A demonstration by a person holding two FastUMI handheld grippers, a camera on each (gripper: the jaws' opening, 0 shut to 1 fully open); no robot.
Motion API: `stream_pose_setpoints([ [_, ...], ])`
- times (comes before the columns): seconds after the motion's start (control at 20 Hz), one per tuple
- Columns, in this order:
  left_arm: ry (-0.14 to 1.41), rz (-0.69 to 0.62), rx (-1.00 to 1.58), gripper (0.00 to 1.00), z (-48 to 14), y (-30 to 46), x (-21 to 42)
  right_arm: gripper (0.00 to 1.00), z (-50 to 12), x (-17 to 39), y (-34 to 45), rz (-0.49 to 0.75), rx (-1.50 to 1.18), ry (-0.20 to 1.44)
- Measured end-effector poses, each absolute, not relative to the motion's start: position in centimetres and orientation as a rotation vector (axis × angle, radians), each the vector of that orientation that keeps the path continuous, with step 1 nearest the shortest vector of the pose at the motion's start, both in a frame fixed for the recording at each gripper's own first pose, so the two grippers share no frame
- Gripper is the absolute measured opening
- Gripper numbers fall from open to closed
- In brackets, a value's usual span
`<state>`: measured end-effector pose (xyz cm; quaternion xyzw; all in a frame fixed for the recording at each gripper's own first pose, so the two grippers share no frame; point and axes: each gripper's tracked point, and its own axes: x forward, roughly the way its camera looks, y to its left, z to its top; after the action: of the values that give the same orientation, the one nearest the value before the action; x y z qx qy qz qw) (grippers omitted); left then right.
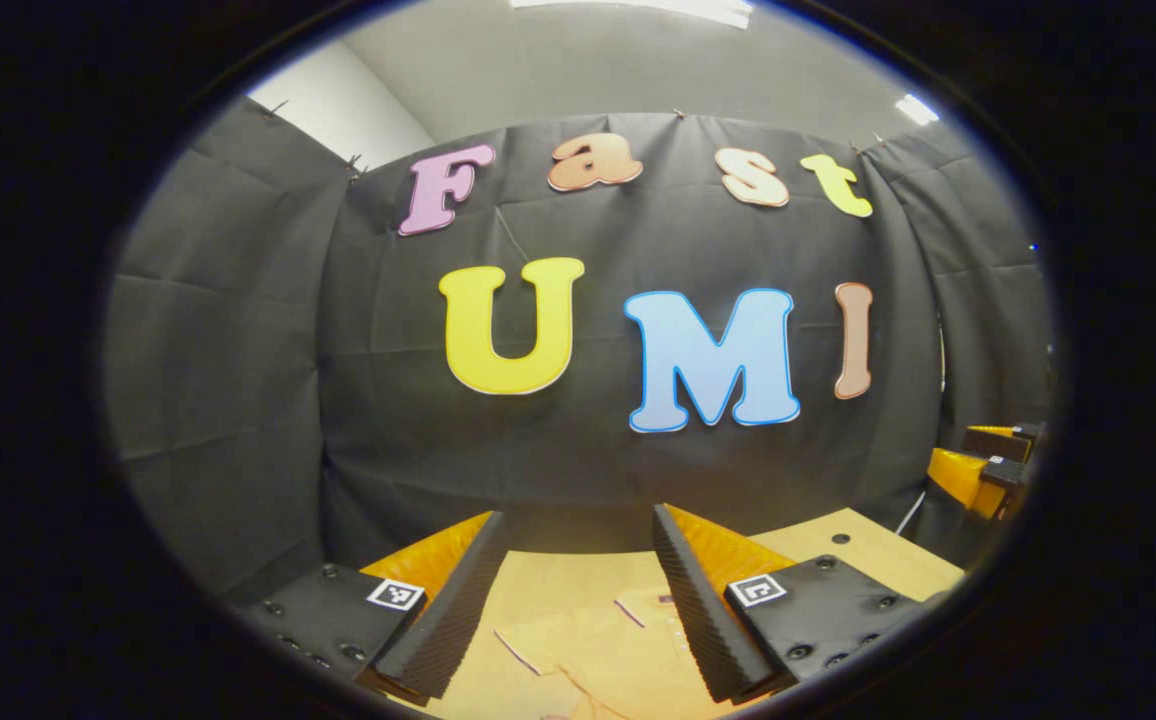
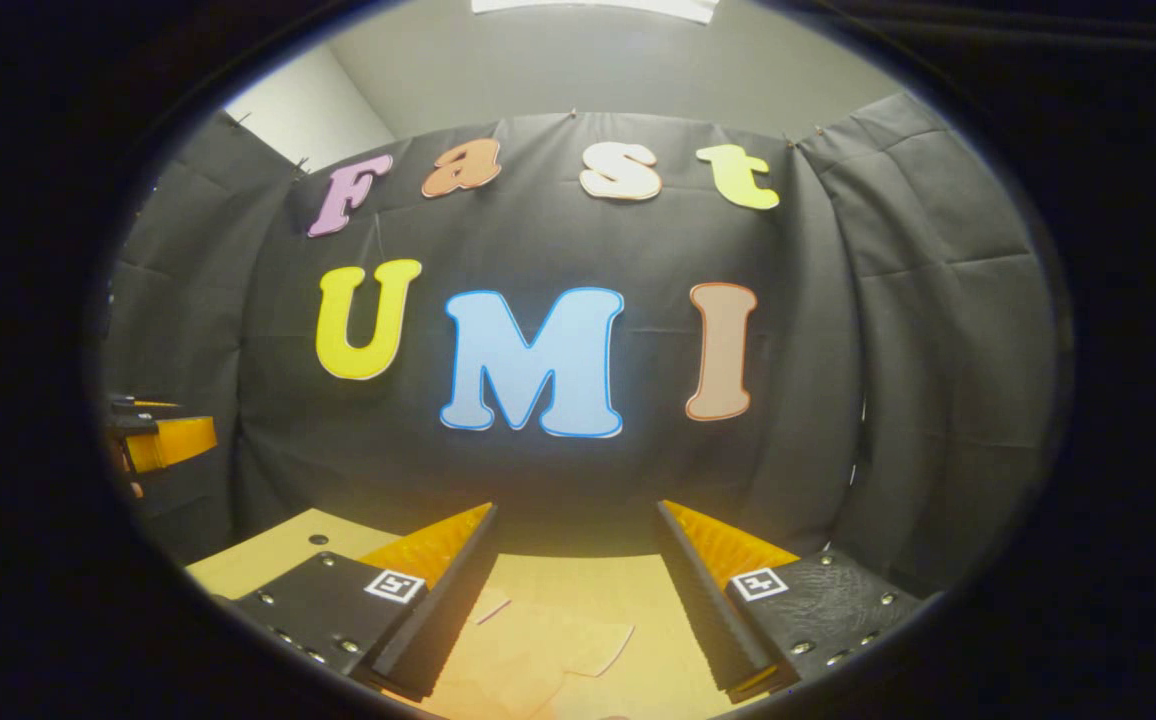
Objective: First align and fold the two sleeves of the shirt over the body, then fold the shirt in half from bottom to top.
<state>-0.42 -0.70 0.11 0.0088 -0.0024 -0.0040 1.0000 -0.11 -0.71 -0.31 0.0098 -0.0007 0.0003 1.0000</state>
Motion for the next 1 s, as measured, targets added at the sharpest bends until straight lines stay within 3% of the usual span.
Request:
stream_pose_setpoints([
  [1.0, 0.053, -0.003, 0.049, 0.94, -2.7, -0.5, 2.7, 0.96, -4.6, 3.3, 0.8, 0.049, 0.042, 0.082],
])
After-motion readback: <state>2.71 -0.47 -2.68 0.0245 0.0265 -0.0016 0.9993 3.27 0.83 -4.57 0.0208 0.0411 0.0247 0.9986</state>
